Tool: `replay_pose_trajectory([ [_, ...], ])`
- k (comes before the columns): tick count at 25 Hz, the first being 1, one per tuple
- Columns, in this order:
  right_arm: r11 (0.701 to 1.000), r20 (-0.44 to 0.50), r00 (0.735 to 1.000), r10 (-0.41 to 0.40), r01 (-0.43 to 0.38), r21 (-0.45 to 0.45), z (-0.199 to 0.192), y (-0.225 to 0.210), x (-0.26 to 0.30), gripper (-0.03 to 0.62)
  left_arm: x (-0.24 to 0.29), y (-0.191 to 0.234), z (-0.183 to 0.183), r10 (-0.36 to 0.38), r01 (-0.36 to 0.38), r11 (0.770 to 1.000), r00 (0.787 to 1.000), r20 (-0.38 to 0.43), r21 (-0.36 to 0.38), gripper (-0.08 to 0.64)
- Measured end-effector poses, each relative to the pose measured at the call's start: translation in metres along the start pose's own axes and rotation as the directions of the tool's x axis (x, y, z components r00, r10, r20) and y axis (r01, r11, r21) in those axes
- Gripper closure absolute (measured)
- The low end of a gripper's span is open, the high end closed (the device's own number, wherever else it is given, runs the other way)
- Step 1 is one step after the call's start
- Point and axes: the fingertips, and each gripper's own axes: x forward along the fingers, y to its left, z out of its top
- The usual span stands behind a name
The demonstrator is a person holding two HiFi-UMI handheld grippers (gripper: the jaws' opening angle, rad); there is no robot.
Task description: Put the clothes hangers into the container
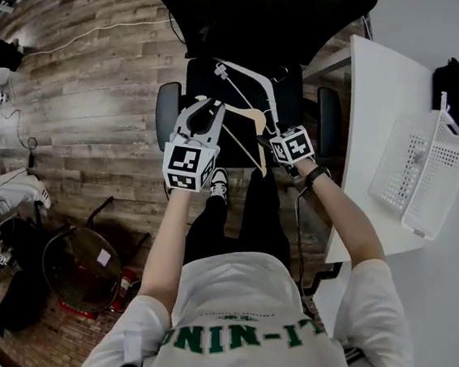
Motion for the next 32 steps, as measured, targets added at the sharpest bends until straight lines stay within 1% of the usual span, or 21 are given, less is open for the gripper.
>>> replay_pose_trajectory([
  [4, 0.999, -0.058, 0.998, 0.004, -0.001, 0.046, -0.048, -0.006, 0.065, 0.272, 0.022, 0.003, -0.055, -0.014, 0.013, 1.0, 0.999, -0.042, -0.028, 0.492],
  [7, 0.994, -0.072, 0.997, -0.007, 0.014, 0.106, -0.073, -0.018, 0.105, 0.272, 0.037, 0.004, -0.09, -0.015, 0.011, 0.998, 0.997, -0.074, -0.058, 0.501],
  [8, 0.991, -0.072, 0.997, -0.013, 0.022, 0.129, -0.079, -0.022, 0.116, 0.275, 0.041, 0.005, -0.1, -0.014, 0.008, 0.998, 0.996, -0.083, -0.065, 0.504],
  [11, 0.979, -0.074, 0.996, -0.043, 0.056, 0.195, -0.094, -0.036, 0.147, 0.316, 0.052, 0.007, -0.126, -0.012, 0.004, 0.997, 0.994, -0.107, -0.078, 0.511],
  [15, 0.963, -0.094, 0.991, -0.092, 0.113, 0.243, -0.111, -0.054, 0.177, 0.33, 0.064, 0.01, -0.149, -0.016, 0.005, 0.996, 0.991, -0.131, -0.084, 0.525],
  [16, 0.96, -0.098, 0.989, -0.108, 0.13, 0.248, -0.113, -0.058, 0.181, 0.347, 0.065, 0.011, -0.152, -0.015, 0.004, 0.996, 0.991, -0.134, -0.085, 0.527],
  [18, 0.954, -0.105, 0.985, -0.138, 0.161, 0.252, -0.115, -0.064, 0.187, 0.424, 0.067, 0.013, -0.156, -0.014, 0.002, 0.996, 0.99, -0.139, -0.085, 0.532],
  [20, 0.949, -0.11, 0.984, -0.143, 0.167, 0.266, -0.116, -0.066, 0.191, 0.468, 0.069, 0.015, -0.16, -0.013, 0.001, 0.997, 0.989, -0.145, -0.082, 0.537],
  [24, 0.925, -0.086, 0.989, -0.124, 0.146, 0.349, -0.112, -0.064, 0.186, 0.486, 0.07, 0.017, -0.162, -0.005, -0.006, 0.997, 0.988, -0.153, -0.071, 0.544],
  [26, 0.919, -0.066, 0.992, -0.11, 0.127, 0.374, -0.108, -0.061, 0.176, 0.488, 0.069, 0.014, -0.158, -0.006, -0.005, 0.998, 0.988, -0.156, -0.07, 0.544],
  [28, 0.918, -0.041, 0.994, -0.099, 0.107, 0.382, -0.1, -0.059, 0.164, 0.491, 0.067, 0.011, -0.15, -0.009, -0.002, 0.997, 0.988, -0.152, -0.072, 0.545],
  [32, 0.929, 0.001, 0.995, -0.102, 0.095, 0.357, -0.076, -0.05, 0.132, 0.492, 0.06, 0.006, -0.124, -0.01, 0.001, 0.997, 0.991, -0.132, -0.073, 0.545],
])
